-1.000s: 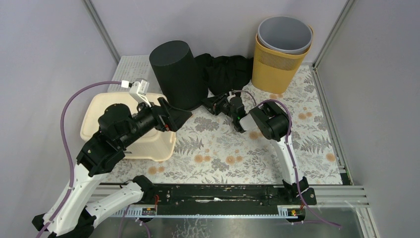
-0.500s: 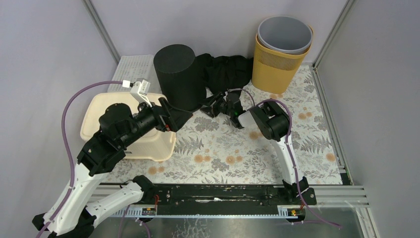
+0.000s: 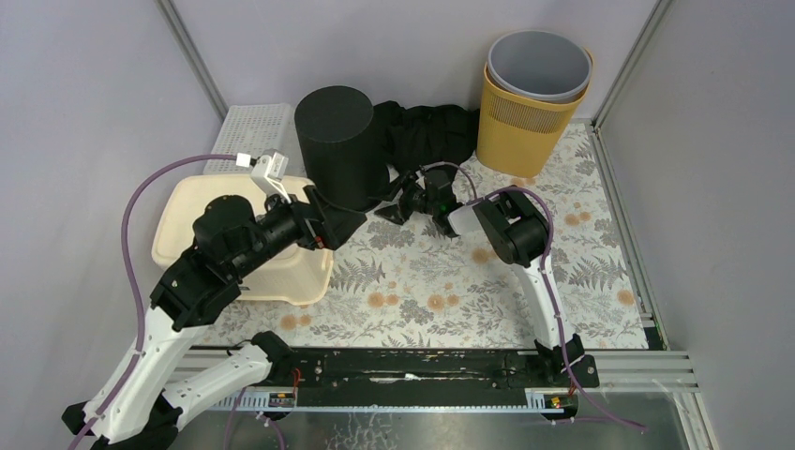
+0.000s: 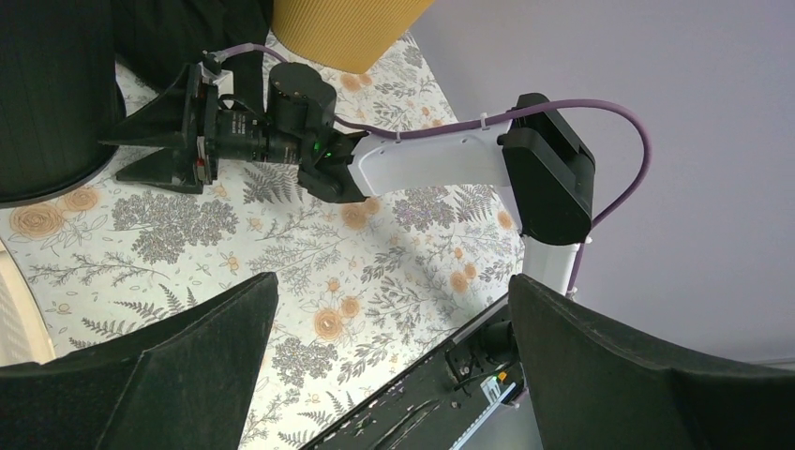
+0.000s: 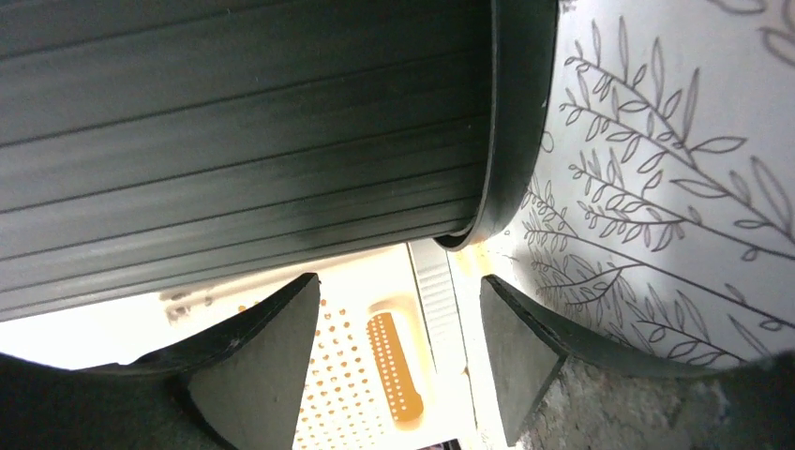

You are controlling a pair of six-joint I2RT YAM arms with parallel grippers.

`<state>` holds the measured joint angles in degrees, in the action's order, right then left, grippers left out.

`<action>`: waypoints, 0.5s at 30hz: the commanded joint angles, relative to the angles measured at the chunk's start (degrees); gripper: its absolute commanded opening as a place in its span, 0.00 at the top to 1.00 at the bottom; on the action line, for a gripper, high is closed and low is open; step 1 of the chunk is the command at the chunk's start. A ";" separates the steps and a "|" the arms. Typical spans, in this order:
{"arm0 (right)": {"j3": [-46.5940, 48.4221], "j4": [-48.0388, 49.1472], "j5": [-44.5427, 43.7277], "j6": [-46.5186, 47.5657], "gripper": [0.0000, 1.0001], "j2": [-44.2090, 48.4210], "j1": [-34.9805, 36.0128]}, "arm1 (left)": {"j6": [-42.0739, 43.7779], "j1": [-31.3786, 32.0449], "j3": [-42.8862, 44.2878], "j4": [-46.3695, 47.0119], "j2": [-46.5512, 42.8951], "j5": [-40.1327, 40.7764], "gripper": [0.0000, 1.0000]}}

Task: Turn the large container upside down
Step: Turn the container upside down at the center of the board.

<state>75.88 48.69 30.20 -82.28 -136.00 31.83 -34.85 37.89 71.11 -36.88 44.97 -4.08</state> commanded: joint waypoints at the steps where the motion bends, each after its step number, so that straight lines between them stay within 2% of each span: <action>1: -0.83 1.95 5.49 2.67 0.29 2.08 0.51 | -0.30 0.37 -0.84 3.31 -0.80 -0.44 0.00; 3: -2.27 5.22 7.80 2.26 0.25 2.84 0.27 | -0.18 0.35 -1.09 3.39 -0.99 -0.49 0.00; 9: -7.02 11.03 14.45 2.69 0.00 6.68 -0.44 | -0.19 0.34 -2.47 3.66 -1.16 -0.20 0.00; 15: -11.63 4.02 17.32 10.28 0.00 13.53 -0.54 | -0.72 0.35 -4.69 4.99 -1.03 -0.38 0.00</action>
<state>66.13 55.11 43.18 -78.11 -129.82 31.55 -35.09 37.89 67.92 -36.47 44.25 -4.08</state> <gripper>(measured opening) 0.993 1.001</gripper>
